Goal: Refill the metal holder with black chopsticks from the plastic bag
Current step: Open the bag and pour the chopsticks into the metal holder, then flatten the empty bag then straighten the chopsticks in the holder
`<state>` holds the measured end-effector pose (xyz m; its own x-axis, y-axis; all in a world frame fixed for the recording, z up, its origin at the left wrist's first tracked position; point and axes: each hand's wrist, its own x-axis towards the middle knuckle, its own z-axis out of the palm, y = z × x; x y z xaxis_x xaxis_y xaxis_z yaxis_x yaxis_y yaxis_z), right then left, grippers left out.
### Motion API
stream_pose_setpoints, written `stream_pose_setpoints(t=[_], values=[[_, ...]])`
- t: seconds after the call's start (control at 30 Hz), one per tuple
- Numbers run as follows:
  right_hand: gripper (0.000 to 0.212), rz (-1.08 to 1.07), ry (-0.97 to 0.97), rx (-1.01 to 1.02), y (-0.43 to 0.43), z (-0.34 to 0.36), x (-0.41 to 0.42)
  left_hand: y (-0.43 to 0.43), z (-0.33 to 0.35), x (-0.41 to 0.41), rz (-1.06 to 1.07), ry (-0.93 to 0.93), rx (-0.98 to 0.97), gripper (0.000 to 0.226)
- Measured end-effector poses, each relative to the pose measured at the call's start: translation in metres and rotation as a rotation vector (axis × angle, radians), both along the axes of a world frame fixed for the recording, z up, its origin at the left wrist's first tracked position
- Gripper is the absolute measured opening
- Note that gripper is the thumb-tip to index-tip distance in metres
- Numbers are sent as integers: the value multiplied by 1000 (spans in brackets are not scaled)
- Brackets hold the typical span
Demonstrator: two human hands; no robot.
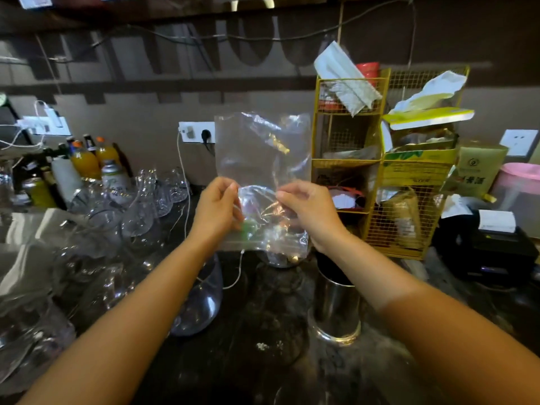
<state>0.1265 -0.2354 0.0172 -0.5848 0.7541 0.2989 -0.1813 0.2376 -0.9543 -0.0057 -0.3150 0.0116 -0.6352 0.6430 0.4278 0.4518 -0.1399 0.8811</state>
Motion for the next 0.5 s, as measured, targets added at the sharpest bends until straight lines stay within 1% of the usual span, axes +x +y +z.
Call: stream_pose_setpoints(t=[0.1,0.17,0.23,0.27,0.37,0.5], values=[[10,-73,-91,82,-16,-27,-9,-16,-35,-3,87,34,-53,27],[7,-91,-108,108,-27,-44,-13,-26,-57,-4,147,83,-104,26],[5,-128,-153,190,-36,-58,-16,-35,-76,-5,200,137,-134,26],[8,-159,-183,248,-39,-63,-18,-38,-83,-5,215,153,-148,25],[17,-223,-239,379,-45,-72,-20,-45,-96,-5,241,162,-186,19],[16,-239,-291,443,-47,-85,-20,-48,-107,-5,214,162,-201,20]])
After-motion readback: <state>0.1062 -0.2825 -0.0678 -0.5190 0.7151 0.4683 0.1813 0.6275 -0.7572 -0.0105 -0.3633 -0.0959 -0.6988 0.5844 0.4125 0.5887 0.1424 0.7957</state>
